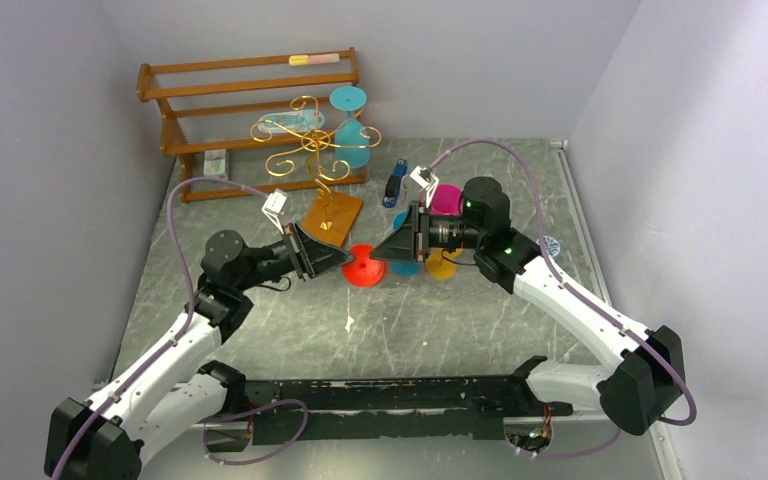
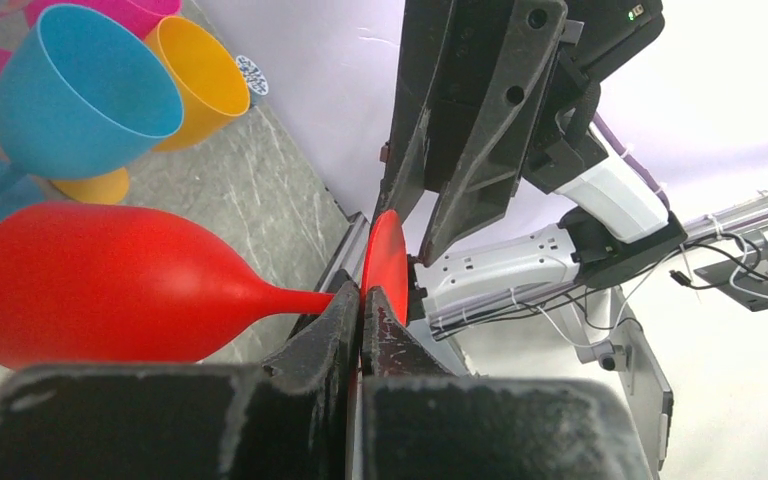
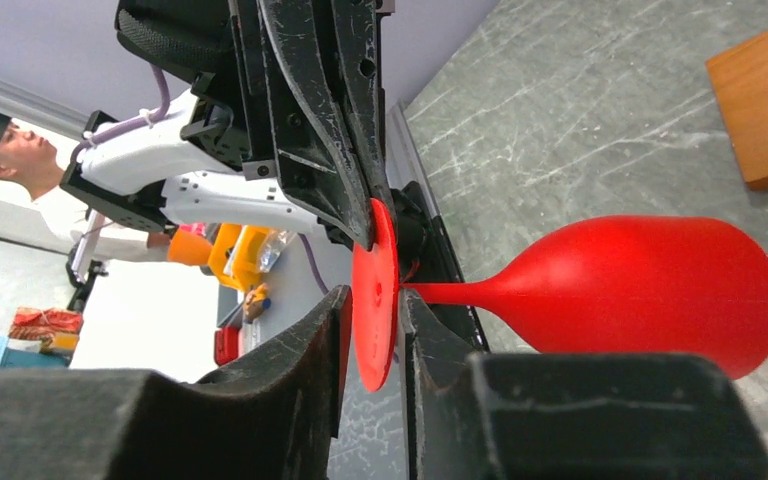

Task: Take the wine glass off the wine glass rack
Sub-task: Place the wine glass at the center of the board.

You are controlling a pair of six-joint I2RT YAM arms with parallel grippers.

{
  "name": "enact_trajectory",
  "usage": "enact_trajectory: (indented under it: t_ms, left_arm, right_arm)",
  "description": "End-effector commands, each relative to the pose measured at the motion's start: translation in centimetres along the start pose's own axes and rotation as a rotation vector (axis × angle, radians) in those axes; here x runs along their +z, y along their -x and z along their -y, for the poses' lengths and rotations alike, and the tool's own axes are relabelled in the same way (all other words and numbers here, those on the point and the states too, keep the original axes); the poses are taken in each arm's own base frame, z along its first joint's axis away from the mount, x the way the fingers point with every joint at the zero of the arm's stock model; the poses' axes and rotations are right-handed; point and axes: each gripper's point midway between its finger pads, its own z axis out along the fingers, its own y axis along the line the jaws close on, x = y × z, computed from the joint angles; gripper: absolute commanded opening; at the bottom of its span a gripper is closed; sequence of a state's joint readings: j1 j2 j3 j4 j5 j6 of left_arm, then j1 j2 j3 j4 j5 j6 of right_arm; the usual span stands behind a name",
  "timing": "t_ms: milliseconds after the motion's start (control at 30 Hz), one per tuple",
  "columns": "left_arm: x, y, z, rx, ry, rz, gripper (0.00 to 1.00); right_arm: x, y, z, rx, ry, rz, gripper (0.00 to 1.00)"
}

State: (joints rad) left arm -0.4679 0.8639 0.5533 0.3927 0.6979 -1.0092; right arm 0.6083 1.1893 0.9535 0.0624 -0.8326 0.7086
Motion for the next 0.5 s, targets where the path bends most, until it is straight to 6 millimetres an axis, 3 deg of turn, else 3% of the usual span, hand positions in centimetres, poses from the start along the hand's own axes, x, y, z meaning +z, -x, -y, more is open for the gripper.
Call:
enact_trajectory:
  t_ms: [0, 100, 267, 467]
  left_arm:
    - [0.0, 0.9, 1.7, 0.011, -0.086, 0.062, 0.05]
    - [0.0, 0.9, 1.9, 0.021, -0.091, 0.058, 0.05]
    - [0.1, 0.9, 1.4, 0.03, -0.055, 0.049, 0.05]
    - [0.1, 0.7, 0.4, 0.071, 0.023, 0.015, 0.37]
  right_arm:
    - [-0.1, -0.8, -0.2, -0.018, 0.016, -0.036, 0.22]
    - [-0.1, -0.7, -0.5, -0.025, 0.031, -0.04, 0.08]
    - [0.2, -1.0, -0.7, -0.006, 0.063, -0.062, 0.03]
    - [0.2, -0.3, -0.3, -0.023, 0.036, -0.022, 0.0]
